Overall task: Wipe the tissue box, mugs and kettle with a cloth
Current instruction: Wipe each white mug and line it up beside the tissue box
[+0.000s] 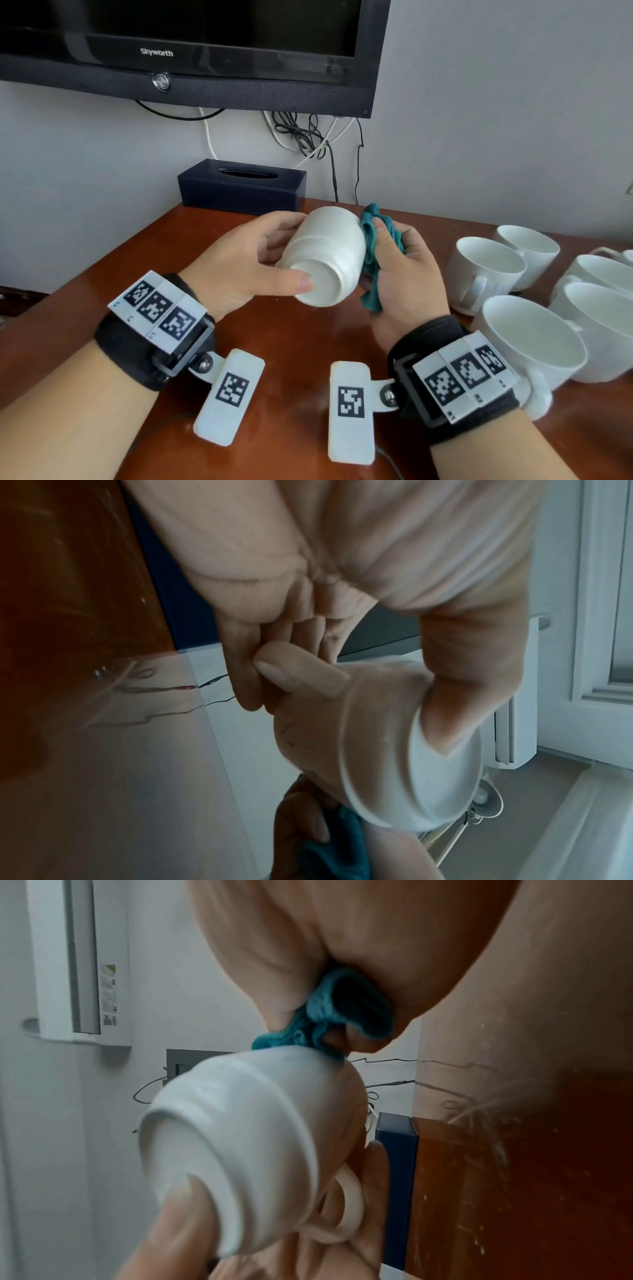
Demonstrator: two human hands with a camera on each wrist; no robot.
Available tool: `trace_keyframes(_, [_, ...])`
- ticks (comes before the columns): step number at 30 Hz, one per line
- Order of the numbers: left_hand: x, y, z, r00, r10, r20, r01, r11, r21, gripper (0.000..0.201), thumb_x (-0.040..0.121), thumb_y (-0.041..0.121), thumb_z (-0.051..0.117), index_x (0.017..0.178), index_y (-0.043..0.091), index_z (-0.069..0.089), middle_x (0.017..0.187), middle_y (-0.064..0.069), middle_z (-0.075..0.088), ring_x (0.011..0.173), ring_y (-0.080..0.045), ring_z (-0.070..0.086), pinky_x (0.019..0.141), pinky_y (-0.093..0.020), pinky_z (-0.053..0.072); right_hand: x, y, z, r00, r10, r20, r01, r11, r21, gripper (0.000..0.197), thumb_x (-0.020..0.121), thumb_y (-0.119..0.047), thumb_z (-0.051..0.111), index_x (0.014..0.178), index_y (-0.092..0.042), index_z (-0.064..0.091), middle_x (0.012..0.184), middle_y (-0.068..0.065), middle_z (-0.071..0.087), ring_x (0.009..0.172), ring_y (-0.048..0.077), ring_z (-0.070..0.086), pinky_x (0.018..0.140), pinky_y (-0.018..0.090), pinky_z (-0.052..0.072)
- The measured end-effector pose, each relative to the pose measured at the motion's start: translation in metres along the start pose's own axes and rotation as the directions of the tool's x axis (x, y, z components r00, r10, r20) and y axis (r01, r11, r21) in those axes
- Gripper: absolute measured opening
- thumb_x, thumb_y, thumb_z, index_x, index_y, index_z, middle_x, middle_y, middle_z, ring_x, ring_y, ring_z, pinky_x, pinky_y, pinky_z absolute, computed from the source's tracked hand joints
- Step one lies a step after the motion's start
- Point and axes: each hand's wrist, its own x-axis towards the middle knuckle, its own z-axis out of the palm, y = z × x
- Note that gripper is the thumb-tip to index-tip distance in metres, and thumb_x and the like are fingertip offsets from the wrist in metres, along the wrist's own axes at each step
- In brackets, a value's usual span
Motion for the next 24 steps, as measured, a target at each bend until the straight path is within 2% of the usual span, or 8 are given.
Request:
trace_keyframes(6, [0.001,-0.003,0.003,0.997,0.015,-0.075,-0.017,0.999,-0.030,0.089,0.057,0.039,0.088,0.138,0.027,0.054,0.124,0.014,0.072,0.117,-0.008,0.068,0.091,-0.022,0.056,-0.003,0.000,0.005,1.000,-0.002,0.023,0.001,0.999,0.035,0.013,0.093,-0.033,0.072,0.100,-0.023,0.070,0.104,0.013,0.073,0.090,0.027,0.066,0.082,0.049,0.054])
trace_keyframes(8, [0.002,-0.003,0.005,0.992,0.012,-0.128,-0.015,1.000,-0.017,0.086,0.056,0.043,0.089,0.133,0.032,0.053,0.123,0.016,0.072,0.115,-0.006,0.069,0.090,-0.024,0.057,-0.005,-0.002,0.006,0.997,0.011,0.076,-0.013,0.999,0.032,0.010,0.097,-0.030,0.071,0.102,-0.021,0.068,0.096,0.011,0.071,0.080,0.023,0.064,0.069,0.038,0.057])
trace_keyframes(10, [0.004,-0.005,0.004,0.983,-0.002,-0.185,0.002,1.000,0.002,0.085,0.055,0.049,0.089,0.131,0.036,0.054,0.124,0.017,0.072,0.115,-0.005,0.069,0.094,-0.029,0.056,-0.008,-0.004,0.007,0.991,0.024,0.134,-0.028,0.999,0.025,0.006,0.101,-0.024,0.066,0.103,-0.019,0.066,0.088,0.006,0.067,0.067,0.016,0.058,0.051,0.026,0.048])
trace_keyframes(11, [0.004,-0.005,0.003,0.978,-0.009,-0.209,0.011,1.000,0.010,0.085,0.054,0.050,0.089,0.130,0.037,0.054,0.123,0.017,0.072,0.114,-0.004,0.069,0.097,-0.031,0.055,-0.009,-0.004,0.007,0.988,0.024,0.151,-0.027,0.999,0.024,0.006,0.101,-0.022,0.064,0.103,-0.017,0.064,0.086,0.005,0.065,0.065,0.013,0.056,0.049,0.024,0.045])
trace_keyframes(16, [0.006,-0.007,0.003,0.964,-0.038,-0.263,0.062,0.994,0.085,0.082,0.053,0.059,0.089,0.125,0.039,0.056,0.119,0.019,0.073,0.110,-0.002,0.070,0.103,-0.042,0.054,-0.009,-0.002,0.007,0.982,0.008,0.189,-0.011,1.000,0.018,0.008,0.101,-0.018,0.064,0.107,-0.013,0.063,0.092,0.008,0.069,0.076,0.018,0.064,0.060,0.030,0.055])
trace_keyframes(18, [0.006,-0.008,0.003,0.966,-0.052,-0.252,0.076,0.993,0.088,0.082,0.053,0.059,0.089,0.125,0.039,0.056,0.119,0.018,0.073,0.110,-0.002,0.070,0.103,-0.042,0.055,-0.010,-0.003,0.006,0.982,0.006,0.188,-0.009,1.000,0.016,0.008,0.101,-0.018,0.065,0.106,-0.013,0.063,0.091,0.008,0.068,0.072,0.015,0.062,0.056,0.027,0.052])
trace_keyframes(21, [0.005,-0.005,0.002,0.984,-0.065,-0.168,0.075,0.996,0.051,0.085,0.053,0.053,0.090,0.129,0.038,0.054,0.121,0.017,0.073,0.113,-0.004,0.070,0.100,-0.036,0.056,-0.007,0.000,0.006,0.992,0.002,0.129,-0.001,1.000,-0.011,0.008,0.100,-0.023,0.067,0.105,-0.016,0.066,0.090,0.006,0.069,0.070,0.014,0.061,0.054,0.025,0.048])
trace_keyframes(24, [0.001,-0.002,0.006,0.997,-0.054,-0.062,0.056,0.998,0.022,0.088,0.056,0.044,0.091,0.134,0.032,0.053,0.122,0.018,0.072,0.114,-0.006,0.069,0.089,-0.023,0.058,-0.002,0.005,0.005,1.000,-0.003,0.019,0.004,1.000,-0.016,0.012,0.095,-0.034,0.070,0.102,-0.024,0.069,0.097,0.010,0.072,0.085,0.028,0.065,0.070,0.039,0.051])
